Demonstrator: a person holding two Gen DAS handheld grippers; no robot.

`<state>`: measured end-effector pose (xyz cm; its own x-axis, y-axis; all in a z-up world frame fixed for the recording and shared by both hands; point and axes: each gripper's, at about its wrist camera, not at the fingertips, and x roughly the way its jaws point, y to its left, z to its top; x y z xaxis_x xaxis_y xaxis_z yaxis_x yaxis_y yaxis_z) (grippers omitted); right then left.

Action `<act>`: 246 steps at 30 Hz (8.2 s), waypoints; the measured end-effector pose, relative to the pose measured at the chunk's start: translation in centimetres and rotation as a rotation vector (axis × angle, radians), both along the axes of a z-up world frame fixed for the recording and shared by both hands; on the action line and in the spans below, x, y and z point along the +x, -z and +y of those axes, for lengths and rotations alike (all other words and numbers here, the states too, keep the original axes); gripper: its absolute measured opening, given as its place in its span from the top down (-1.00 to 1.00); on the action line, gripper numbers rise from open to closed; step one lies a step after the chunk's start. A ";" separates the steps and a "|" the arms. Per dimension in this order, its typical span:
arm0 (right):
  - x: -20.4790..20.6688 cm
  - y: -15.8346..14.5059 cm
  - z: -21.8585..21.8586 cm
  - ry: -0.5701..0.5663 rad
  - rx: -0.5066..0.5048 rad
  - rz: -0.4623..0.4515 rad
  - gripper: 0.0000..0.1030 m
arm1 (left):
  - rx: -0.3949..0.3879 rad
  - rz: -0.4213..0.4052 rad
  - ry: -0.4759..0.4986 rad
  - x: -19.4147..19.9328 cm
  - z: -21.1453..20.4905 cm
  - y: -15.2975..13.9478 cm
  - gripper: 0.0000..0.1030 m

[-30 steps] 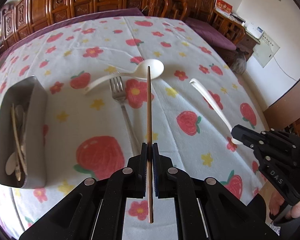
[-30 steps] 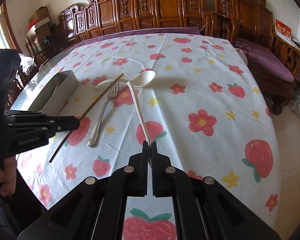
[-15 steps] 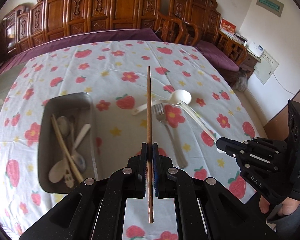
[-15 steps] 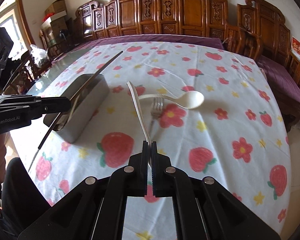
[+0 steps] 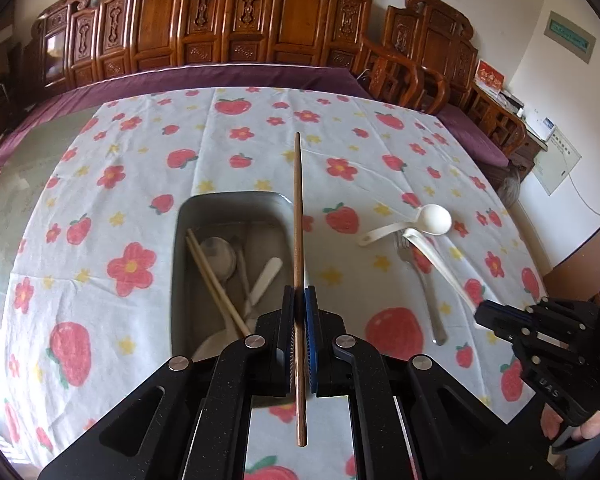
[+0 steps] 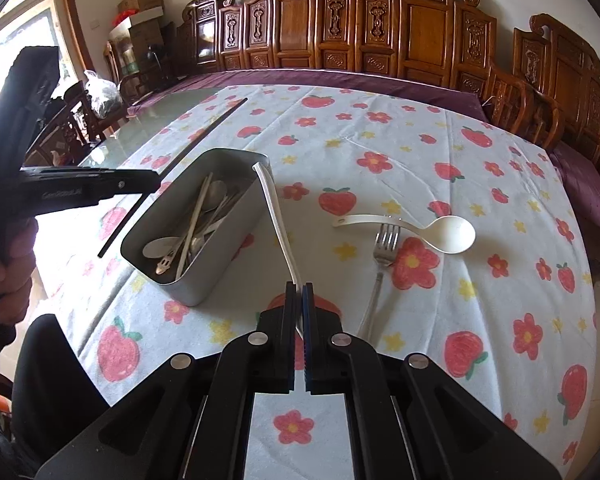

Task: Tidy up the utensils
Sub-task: 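Lower the chopstick into the tray with the left gripper while the right carries the knife over, then lower the white knife into the tray and open the right gripper, then move both open grippers toward the remaining white spoon and metal fork, then grasp the white plastic spoon by its handle with the left gripper, then grasp the metal fork with the right gripper while the left carries the white spoon to the tray, then lower the white spoon into the tray and open the left gripper while the right lifts the fork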

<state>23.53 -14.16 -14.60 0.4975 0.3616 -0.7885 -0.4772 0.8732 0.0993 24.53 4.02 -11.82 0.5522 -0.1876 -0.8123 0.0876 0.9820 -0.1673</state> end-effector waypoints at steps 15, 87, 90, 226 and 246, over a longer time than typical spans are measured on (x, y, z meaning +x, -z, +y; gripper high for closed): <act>0.2 0.5 1.8 -0.029 -0.018 0.021 0.93 | 0.034 0.100 -0.014 2.1 2.9 5.6 0.92; 3.2 1.9 1.7 0.105 0.039 0.018 0.86 | 0.009 -0.045 -0.022 -2.4 4.4 -0.2 0.58; 3.1 2.3 -2.1 0.162 0.035 0.021 0.86 | 0.014 -0.036 0.012 -1.5 2.2 0.2 0.51; 1.6 2.8 -0.4 0.106 0.022 0.045 0.82 | 0.142 0.120 -0.051 2.5 2.1 7.0 0.94; 1.7 1.8 3.2 0.041 0.027 0.034 0.82 | 0.072 0.071 -0.028 0.7 3.0 4.5 0.78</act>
